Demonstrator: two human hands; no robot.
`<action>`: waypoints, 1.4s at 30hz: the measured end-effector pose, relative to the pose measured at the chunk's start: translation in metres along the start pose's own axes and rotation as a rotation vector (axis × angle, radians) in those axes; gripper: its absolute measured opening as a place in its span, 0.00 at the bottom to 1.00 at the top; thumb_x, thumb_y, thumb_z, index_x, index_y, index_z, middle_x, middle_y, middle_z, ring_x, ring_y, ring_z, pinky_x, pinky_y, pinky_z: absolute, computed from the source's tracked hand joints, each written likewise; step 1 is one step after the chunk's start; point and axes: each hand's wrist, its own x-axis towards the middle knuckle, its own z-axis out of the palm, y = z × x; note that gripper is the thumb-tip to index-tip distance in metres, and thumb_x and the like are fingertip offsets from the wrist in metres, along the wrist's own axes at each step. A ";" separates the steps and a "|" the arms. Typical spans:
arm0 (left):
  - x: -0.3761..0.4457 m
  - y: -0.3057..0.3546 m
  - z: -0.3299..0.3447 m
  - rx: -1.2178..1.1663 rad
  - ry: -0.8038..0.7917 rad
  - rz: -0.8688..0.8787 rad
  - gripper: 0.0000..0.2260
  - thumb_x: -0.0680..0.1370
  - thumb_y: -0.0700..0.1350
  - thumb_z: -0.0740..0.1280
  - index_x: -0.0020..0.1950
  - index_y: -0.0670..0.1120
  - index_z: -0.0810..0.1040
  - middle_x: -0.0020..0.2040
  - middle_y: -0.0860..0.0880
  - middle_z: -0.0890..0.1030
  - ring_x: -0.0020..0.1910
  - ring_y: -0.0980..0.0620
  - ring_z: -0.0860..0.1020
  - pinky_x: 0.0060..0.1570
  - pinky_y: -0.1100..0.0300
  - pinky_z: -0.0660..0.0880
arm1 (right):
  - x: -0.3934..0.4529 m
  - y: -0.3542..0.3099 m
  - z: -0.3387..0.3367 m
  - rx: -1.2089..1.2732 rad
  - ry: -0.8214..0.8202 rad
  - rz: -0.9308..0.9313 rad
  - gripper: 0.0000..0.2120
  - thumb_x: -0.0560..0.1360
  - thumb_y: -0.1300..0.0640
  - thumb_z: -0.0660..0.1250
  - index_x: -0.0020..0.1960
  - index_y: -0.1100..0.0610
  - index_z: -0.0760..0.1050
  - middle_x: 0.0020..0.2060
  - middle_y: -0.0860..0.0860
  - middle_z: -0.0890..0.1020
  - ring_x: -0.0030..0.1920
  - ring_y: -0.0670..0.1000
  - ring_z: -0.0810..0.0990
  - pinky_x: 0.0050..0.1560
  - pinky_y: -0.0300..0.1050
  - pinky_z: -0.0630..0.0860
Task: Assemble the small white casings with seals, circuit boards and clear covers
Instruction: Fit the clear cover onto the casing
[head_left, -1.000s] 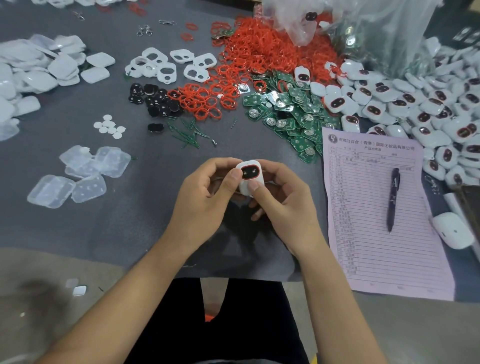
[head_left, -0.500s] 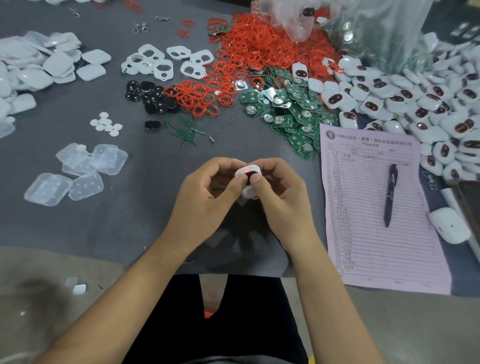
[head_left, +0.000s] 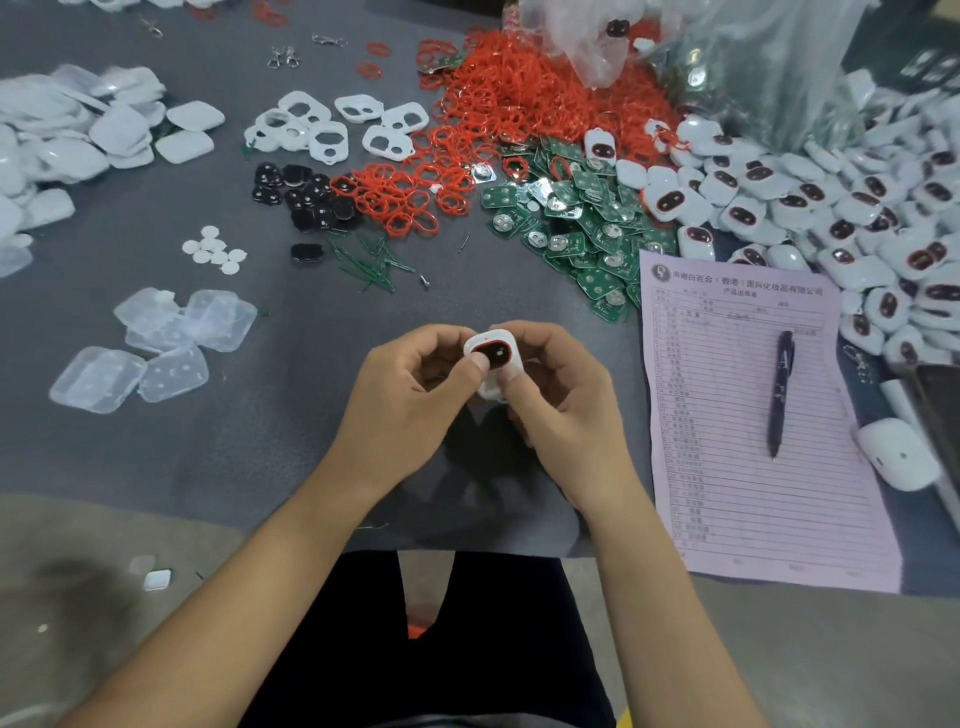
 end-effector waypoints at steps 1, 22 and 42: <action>0.000 0.000 0.000 -0.006 0.011 0.000 0.05 0.81 0.42 0.72 0.56 0.49 0.85 0.47 0.55 0.88 0.45 0.56 0.86 0.45 0.66 0.80 | 0.000 0.000 0.000 -0.020 -0.010 0.000 0.10 0.80 0.68 0.67 0.58 0.58 0.80 0.40 0.44 0.84 0.36 0.41 0.82 0.36 0.31 0.74; 0.002 0.018 0.006 -0.139 -0.044 0.002 0.07 0.83 0.41 0.68 0.57 0.50 0.84 0.47 0.54 0.88 0.44 0.59 0.85 0.44 0.68 0.79 | -0.007 -0.005 -0.003 0.194 0.082 0.059 0.15 0.80 0.68 0.67 0.65 0.58 0.78 0.48 0.51 0.84 0.38 0.47 0.81 0.36 0.48 0.83; -0.003 0.063 0.153 -0.239 -0.537 -0.098 0.06 0.78 0.46 0.73 0.48 0.46 0.88 0.42 0.45 0.88 0.42 0.47 0.87 0.43 0.62 0.82 | -0.087 -0.037 -0.140 0.215 0.612 0.118 0.06 0.75 0.53 0.77 0.50 0.53 0.85 0.36 0.56 0.85 0.32 0.50 0.83 0.36 0.43 0.82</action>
